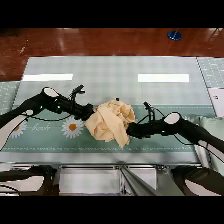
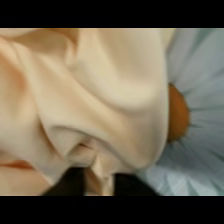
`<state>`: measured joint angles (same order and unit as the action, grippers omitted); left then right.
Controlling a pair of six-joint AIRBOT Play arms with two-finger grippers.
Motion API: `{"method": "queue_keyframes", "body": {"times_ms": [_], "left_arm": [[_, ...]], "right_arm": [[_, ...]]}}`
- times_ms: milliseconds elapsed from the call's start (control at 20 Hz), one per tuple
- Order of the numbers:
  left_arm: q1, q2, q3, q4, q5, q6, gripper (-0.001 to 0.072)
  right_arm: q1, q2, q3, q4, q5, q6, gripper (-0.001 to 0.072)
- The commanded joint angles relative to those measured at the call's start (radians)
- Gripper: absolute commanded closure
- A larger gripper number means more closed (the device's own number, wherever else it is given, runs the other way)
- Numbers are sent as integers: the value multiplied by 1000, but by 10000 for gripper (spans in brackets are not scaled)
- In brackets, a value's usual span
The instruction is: Fold the shirts.
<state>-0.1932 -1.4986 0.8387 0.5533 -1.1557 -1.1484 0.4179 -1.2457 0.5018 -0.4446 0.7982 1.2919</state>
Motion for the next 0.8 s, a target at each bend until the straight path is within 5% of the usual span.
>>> {"method": "queue_keyframes", "body": {"times_ms": [0, 150, 450, 750], "left_arm": [[3, 2, 4, 0, -8, 0, 690], [55, 36, 64, -1, -60, 0, 690], [266, 258, 473, -23, -110, -84, 690], [420, 455, 992, -22, -112, -121, 690]], "right_arm": [[47, -54, 68, 73, 8, -114, 693], [-5, -32, 211, -59, 115, -89, 693], [-163, 172, 807, -622, 317, 206, 694], [-172, 312, 1417, -839, 508, 238, 694]]}}
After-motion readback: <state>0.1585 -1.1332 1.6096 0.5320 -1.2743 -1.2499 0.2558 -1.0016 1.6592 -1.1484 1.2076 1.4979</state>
